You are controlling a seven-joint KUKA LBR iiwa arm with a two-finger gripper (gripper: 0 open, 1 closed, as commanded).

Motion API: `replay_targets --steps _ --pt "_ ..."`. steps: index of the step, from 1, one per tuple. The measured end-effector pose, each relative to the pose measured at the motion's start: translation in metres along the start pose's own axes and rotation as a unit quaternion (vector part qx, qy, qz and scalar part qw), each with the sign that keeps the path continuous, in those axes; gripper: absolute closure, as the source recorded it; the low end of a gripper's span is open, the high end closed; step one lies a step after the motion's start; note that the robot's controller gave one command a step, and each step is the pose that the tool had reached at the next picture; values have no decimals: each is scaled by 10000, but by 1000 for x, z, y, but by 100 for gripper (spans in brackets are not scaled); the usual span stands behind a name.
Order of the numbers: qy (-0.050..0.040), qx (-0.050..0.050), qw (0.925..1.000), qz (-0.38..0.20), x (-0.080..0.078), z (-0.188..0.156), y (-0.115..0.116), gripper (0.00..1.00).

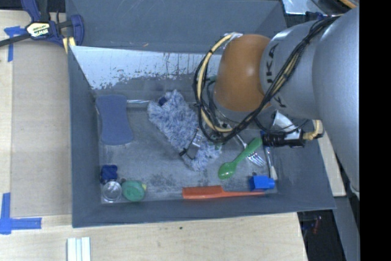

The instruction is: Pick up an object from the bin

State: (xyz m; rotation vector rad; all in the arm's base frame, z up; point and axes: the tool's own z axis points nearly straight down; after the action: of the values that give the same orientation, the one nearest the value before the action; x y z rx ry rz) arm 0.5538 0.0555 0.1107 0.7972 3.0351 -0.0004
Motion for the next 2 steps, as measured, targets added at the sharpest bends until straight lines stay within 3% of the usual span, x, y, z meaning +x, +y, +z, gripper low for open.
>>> replay_targets --steps 1,2 --pt "-74 -55 9949 -1000 -25 40 4 0" --pt "-34 -29 10000 -10 -6 39 -26 100"
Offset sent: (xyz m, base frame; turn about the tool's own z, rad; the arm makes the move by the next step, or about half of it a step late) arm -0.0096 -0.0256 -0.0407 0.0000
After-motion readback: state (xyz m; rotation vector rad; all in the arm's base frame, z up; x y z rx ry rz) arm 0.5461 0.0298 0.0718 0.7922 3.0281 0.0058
